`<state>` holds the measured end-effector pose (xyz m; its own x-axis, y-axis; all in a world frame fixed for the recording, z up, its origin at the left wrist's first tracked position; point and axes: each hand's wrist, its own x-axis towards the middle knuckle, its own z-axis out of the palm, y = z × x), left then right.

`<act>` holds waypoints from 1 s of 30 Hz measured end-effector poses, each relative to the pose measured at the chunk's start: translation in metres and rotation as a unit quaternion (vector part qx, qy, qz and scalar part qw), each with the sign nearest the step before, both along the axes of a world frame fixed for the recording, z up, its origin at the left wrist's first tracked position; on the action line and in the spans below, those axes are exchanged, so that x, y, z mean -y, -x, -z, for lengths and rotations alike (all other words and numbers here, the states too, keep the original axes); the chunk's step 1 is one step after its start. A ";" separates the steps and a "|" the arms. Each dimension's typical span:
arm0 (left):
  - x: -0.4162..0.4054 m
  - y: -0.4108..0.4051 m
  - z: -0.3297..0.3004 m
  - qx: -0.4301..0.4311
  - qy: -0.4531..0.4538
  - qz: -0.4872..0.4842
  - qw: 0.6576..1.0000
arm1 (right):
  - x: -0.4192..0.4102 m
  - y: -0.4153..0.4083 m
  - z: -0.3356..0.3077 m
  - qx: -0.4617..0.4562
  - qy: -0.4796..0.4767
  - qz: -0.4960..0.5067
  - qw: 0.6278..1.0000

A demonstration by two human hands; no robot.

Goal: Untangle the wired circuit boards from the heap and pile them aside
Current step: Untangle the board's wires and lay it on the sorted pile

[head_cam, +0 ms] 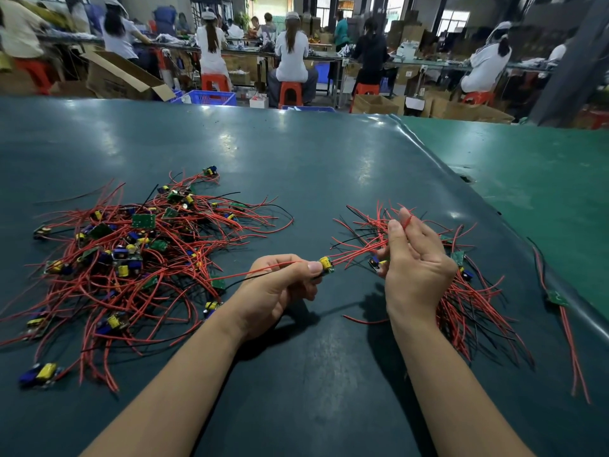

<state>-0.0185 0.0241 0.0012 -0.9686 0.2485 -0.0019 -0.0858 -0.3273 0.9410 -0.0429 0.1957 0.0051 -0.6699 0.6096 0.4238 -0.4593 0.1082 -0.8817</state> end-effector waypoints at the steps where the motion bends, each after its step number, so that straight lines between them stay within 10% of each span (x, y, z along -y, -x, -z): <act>1: 0.000 0.000 0.000 -0.001 0.004 0.001 1.000 | 0.000 -0.001 0.000 -0.014 -0.022 0.009 1.000; 16: 0.008 0.004 -0.004 0.020 -0.106 -0.098 0.989 | -0.017 0.002 -0.008 0.025 0.162 -0.017 0.986; 26: 0.013 0.012 -0.001 -0.079 -0.165 -0.251 0.950 | 0.015 -0.013 0.003 -0.052 -0.155 -0.049 0.985; 30: 0.011 0.010 -0.006 -0.069 -0.141 -0.240 0.958 | 0.021 -0.016 0.003 0.006 -0.127 -0.126 0.984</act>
<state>-0.0282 0.0135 0.0073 -0.9577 -0.2535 0.1365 0.2573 -0.5410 0.8007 -0.0270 0.1743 0.0018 -0.7921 0.2994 0.5319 -0.4889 0.2106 -0.8465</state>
